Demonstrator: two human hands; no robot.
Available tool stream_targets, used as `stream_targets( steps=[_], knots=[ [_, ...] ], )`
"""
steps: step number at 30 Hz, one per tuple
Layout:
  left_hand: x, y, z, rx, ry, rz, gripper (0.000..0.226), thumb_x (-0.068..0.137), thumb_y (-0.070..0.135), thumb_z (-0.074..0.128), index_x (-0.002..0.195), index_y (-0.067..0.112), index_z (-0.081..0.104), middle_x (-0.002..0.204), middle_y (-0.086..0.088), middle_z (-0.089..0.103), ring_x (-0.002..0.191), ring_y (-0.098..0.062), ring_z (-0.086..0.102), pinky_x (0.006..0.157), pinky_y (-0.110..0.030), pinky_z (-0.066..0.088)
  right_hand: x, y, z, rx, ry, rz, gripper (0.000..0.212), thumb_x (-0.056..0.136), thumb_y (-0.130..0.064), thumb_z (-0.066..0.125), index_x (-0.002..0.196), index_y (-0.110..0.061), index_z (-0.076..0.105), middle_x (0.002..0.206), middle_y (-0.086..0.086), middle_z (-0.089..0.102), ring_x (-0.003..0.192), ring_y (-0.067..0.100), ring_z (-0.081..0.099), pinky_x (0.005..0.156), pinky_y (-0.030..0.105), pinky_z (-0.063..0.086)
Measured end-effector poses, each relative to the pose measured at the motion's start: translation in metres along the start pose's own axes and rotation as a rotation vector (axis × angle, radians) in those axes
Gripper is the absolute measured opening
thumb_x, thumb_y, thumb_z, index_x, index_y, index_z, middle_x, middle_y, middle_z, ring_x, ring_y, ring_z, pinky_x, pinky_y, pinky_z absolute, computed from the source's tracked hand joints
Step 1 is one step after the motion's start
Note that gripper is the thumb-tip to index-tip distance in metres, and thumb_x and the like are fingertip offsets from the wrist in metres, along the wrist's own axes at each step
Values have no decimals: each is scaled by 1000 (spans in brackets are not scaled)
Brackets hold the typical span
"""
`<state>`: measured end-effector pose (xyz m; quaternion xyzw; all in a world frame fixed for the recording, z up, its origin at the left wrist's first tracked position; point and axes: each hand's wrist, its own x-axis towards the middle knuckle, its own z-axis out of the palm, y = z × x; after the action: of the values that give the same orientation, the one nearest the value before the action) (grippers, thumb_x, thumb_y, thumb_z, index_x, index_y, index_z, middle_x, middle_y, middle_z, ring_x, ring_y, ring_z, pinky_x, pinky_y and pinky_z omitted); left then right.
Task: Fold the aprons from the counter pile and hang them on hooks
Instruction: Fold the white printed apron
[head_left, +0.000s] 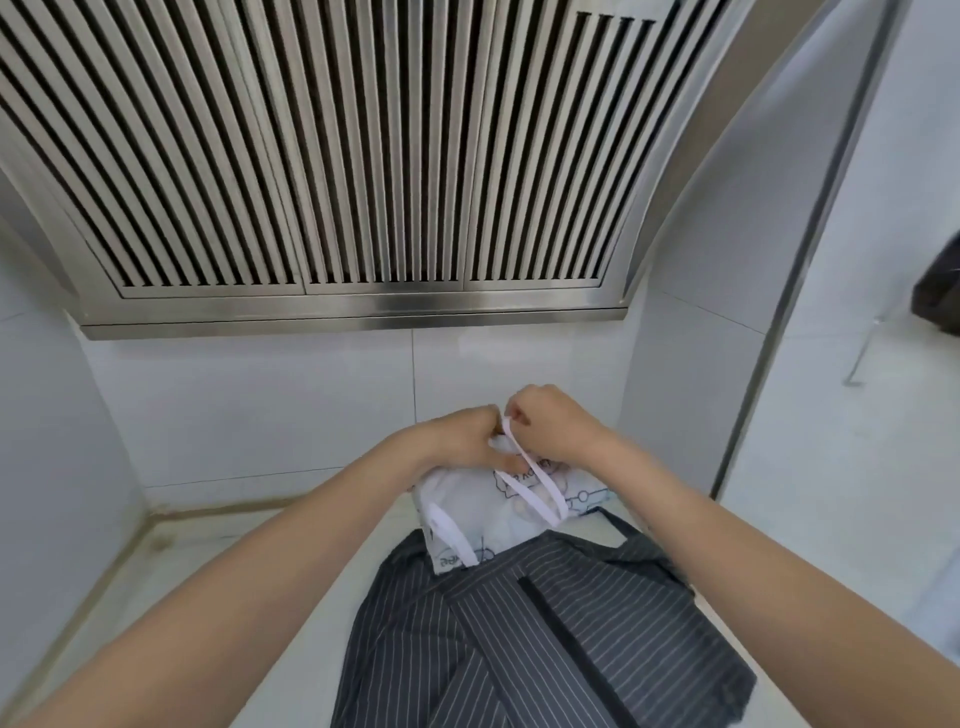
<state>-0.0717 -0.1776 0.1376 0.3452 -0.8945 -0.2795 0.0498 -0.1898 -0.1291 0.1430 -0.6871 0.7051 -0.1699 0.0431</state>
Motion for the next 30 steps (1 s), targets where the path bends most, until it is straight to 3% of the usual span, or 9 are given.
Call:
stream_targets(
  steps=[2,5,8,10,13,16,21,26,30],
  knots=[
    [11,22,5,-9,50,40,34,85,34,66,102,17,43,87,8,52,77,-6,50,57,-12,37,-9,27,-11,59,140,70,19,90,-16,45,96,-9,62,103,15,65,96,32,59,75,32,43],
    [29,58,18,-43,33,110,46,85,38,65,118,15,41,103,5,52,93,-12,51,67,-20,40,-27,64,-26,148,276,141,11,88,-24,55,79,-18,56,87,8,65,89,27,58,67,28,38],
    [47,105,12,44,-7,112,66,83,48,64,135,21,34,112,2,50,107,-15,50,88,-27,42,-51,119,-52,253,483,278,30,87,-30,62,63,-19,46,67,-3,53,73,22,52,61,27,34],
    [55,129,0,-40,3,62,66,78,45,71,132,25,39,114,2,50,106,-17,53,94,-32,46,-70,155,-72,318,625,333,39,87,-30,62,57,-19,41,61,0,51,70,24,53,60,30,37],
    [71,178,7,-428,-46,127,42,77,16,76,111,23,53,103,-4,59,87,-19,62,72,-31,56,-96,197,-115,354,717,269,38,87,-30,64,57,-11,51,64,12,60,71,28,59,64,33,44],
    [90,232,24,-490,17,283,34,75,5,76,95,22,56,88,-3,58,74,-16,58,55,-22,50,-120,225,-171,260,700,147,32,85,-29,67,69,-2,62,69,15,64,71,27,59,67,33,43],
    [121,346,29,-435,115,494,32,77,5,74,94,22,53,78,3,55,65,-10,54,51,-20,44,-165,280,-271,385,771,44,21,82,-23,72,74,-4,73,66,8,65,59,12,54,62,25,44],
    [147,434,24,-326,191,610,34,78,6,73,99,20,50,81,2,51,58,-2,50,47,-14,41,-191,332,-341,853,898,58,19,86,-13,67,69,-4,70,63,4,69,55,8,62,61,18,53],
    [172,474,31,-390,404,641,41,82,19,72,113,19,46,95,3,55,83,-12,59,61,-22,52,-198,353,-371,807,933,101,14,85,-14,68,75,-4,71,68,3,70,56,7,64,61,17,55]
  ],
)
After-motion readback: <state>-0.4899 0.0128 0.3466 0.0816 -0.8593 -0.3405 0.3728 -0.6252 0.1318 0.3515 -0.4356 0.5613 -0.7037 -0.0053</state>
